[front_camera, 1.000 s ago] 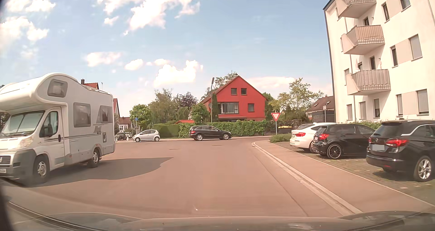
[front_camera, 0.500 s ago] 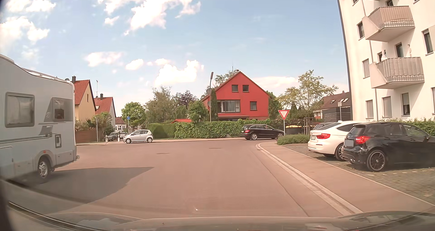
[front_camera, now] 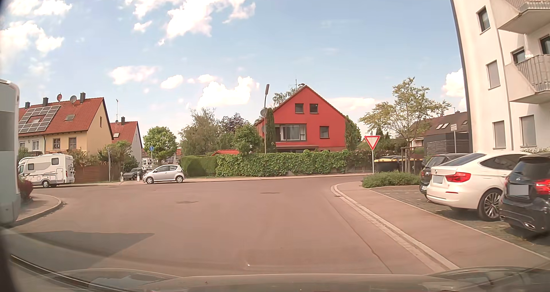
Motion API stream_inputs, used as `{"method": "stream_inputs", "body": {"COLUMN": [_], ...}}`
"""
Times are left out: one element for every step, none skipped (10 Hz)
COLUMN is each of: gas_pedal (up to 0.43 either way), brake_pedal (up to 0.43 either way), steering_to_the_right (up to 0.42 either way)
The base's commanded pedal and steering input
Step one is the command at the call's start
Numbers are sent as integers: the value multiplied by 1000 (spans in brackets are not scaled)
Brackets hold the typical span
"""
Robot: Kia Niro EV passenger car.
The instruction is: Follow the waypoints while adhering to traffic rules and regulations
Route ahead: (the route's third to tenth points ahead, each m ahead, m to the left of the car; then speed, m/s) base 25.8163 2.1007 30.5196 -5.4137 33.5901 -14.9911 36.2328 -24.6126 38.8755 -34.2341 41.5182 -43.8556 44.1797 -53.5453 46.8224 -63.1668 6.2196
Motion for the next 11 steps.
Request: {"method": "stream_inputs", "body": {"gas_pedal": [0, 0, 0, 0, 0, 0, 0, 0, 0, 0, 0], "brake_pedal": [183, 183, 189, 189, 189, 189, 189, 189, 189, 189, 183], "steering_to_the_right": [-7, -6, -6, -6, -6, -6, -3, 1, 5, 5, 5]}}
